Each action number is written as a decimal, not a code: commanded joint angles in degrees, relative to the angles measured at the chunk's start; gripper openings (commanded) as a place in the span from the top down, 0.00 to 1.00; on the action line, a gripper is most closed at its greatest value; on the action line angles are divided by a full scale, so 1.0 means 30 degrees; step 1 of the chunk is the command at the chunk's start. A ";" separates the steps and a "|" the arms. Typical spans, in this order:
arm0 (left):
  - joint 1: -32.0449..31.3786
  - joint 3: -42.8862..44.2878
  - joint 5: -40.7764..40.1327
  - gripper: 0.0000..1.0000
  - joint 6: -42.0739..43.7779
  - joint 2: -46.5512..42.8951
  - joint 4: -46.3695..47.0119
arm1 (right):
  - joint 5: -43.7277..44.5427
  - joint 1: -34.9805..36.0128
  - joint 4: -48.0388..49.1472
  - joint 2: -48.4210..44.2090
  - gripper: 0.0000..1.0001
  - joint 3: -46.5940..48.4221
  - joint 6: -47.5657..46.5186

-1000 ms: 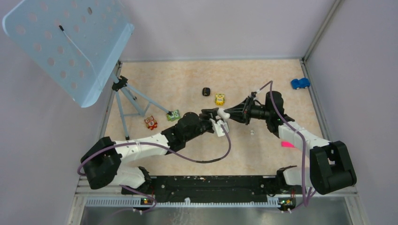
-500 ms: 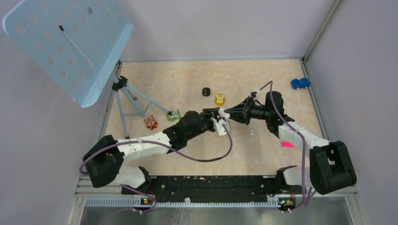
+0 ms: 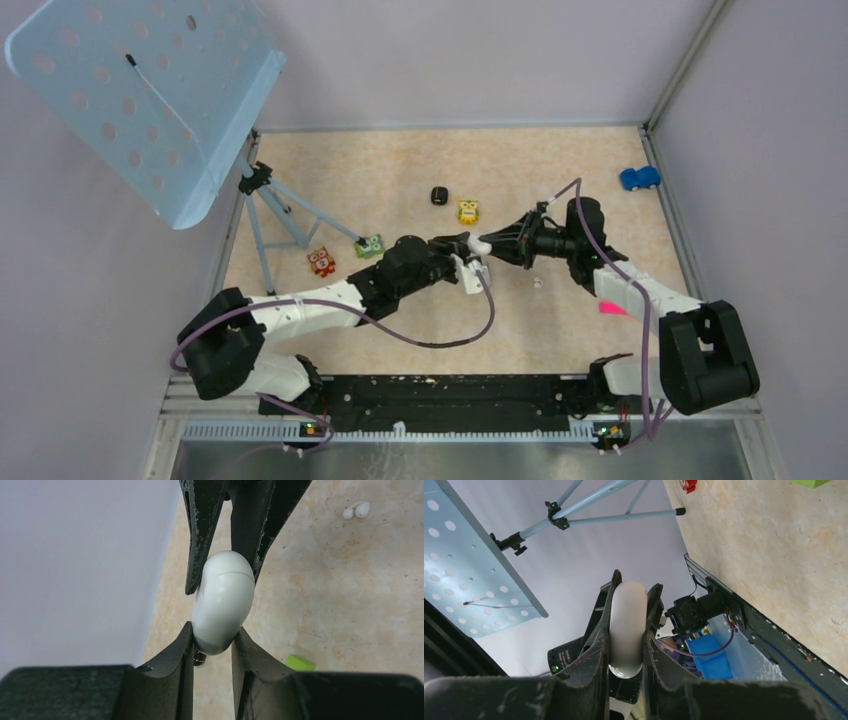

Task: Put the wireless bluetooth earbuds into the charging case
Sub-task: Pass from the left arm to the right

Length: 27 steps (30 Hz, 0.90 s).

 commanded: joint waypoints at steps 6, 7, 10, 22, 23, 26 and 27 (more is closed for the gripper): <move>-0.0167 0.0934 0.1453 1.00 -0.0919 -0.0066 -0.0244 | -0.0409 -0.0080 0.4359 -0.0369 0.42 -0.0455 0.0687; -0.0167 0.0991 0.1430 1.00 -0.1170 -0.0203 -0.0468 | -0.0591 -0.0332 0.4304 -0.0463 0.37 -0.0339 0.0391; 0.0002 0.1548 0.2398 1.00 -0.3043 -0.0828 -0.2220 | -0.0910 -0.1457 0.2062 -0.1088 0.29 0.0373 -0.1408; 0.5758 0.7945 1.3267 1.00 -1.5106 0.0566 -1.0236 | -0.0613 -0.5053 -0.9422 -0.2945 0.27 0.4246 -1.6672; 0.5979 0.8365 1.4094 1.00 -1.5969 0.0839 -1.0488 | -0.0418 -0.5051 -0.8471 -0.3422 0.28 0.3742 -1.6915; 0.6733 0.9536 1.6825 1.00 -1.9473 0.1853 -1.0816 | 0.0032 -0.4976 -0.3239 -0.5128 0.32 0.1455 -1.6297; 0.7009 0.9758 1.8231 1.00 -2.0642 0.2245 -1.0182 | 0.0081 -0.4873 -0.0843 -0.5679 0.34 0.0434 -1.5671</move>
